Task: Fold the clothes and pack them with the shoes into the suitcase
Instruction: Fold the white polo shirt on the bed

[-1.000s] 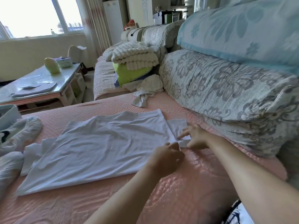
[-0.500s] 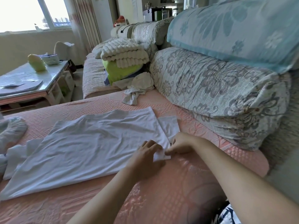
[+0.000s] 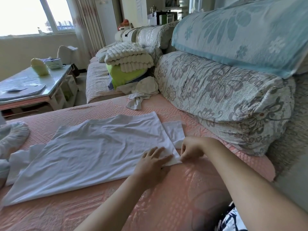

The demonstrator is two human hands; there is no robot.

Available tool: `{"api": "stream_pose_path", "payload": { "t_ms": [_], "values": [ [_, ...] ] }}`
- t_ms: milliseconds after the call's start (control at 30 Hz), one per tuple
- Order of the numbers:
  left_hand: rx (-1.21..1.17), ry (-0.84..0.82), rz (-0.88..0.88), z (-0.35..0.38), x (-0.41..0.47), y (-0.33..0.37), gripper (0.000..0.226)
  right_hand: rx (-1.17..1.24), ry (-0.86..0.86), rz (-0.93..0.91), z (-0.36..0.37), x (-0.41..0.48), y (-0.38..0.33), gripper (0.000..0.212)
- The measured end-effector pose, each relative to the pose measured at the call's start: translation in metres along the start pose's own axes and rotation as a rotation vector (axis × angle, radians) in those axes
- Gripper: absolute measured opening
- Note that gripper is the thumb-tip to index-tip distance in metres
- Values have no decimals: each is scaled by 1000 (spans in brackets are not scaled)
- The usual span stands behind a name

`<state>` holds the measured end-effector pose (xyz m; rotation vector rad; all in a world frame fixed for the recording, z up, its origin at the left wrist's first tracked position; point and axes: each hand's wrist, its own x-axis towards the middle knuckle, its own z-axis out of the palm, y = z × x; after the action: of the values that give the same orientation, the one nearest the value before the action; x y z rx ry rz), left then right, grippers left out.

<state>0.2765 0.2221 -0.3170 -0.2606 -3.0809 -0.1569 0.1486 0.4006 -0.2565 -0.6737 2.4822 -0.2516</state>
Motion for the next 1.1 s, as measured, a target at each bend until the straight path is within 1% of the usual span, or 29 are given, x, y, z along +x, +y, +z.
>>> {"api": "stream_pose_path", "payload": {
  "t_ms": [33, 100, 133, 200, 233, 267, 300, 367, 400, 467, 567, 667, 733, 767, 867, 933, 967, 1033, 1067, 1100],
  "values": [
    [46, 59, 46, -2, 4, 5, 47, -1, 83, 4, -3, 2, 0, 16],
    [78, 133, 107, -4, 14, 19, 39, -51, 282, 7, -10, 7, 1, 35],
    [67, 132, 108, -5, 21, 25, 35, -95, 339, 0, -12, 10, 1, 45],
    [122, 98, 101, -4, 34, 31, 27, -152, 345, -23, -14, 18, 1, 61],
    [117, 90, 88, -5, 39, 33, 31, -157, 321, -32, -14, 22, 1, 61],
    [107, 105, 82, -6, 42, 31, 37, -149, 306, -39, -14, 27, 0, 55],
    [14, 138, 34, -9, 44, 27, 37, -137, 303, -44, -14, 32, -2, 43],
    [-187, 295, -108, -14, 43, 18, 23, -107, 307, -45, -16, 43, -7, 24],
    [-256, 382, -171, -18, 40, 11, 19, -86, 322, -44, -17, 48, -10, 20],
    [-370, 507, -274, -27, 32, -6, 15, -28, 366, -51, -21, 55, -20, 19],
    [-534, 532, -418, -42, 17, -33, 12, 13, 446, -74, -30, 58, -42, 20],
    [-570, 493, -533, -63, -5, -61, 13, 59, 622, -193, -37, 62, -83, 18],
    [-535, 455, -586, -75, -24, -81, 17, 103, 678, -344, -34, 65, -121, 19],
    [-498, 411, -620, -81, -35, -90, 19, 139, 676, -435, -29, 65, -142, 20],
    [-309, 168, -721, -91, -71, -123, 22, 194, 615, -687, -7, 65, -208, 17],
    [-264, -34, -753, -95, -94, -143, 23, 176, 552, -795, 14, 70, -247, 15],
    [-311, -128, -771, -96, -105, -150, 25, 156, 505, -824, 24, 72, -264, 17],
    [-365, -258, -800, -95, -123, -160, 30, 117, 402, -838, 41, 74, -286, 33],
    [-339, -277, -795, -94, -128, -162, 30, 111, 372, -829, 46, 74, -291, 42],
    [-306, -263, -794, -92, -131, -163, 29, 117, 369, -813, 51, 75, -292, 48]
  ]
}}
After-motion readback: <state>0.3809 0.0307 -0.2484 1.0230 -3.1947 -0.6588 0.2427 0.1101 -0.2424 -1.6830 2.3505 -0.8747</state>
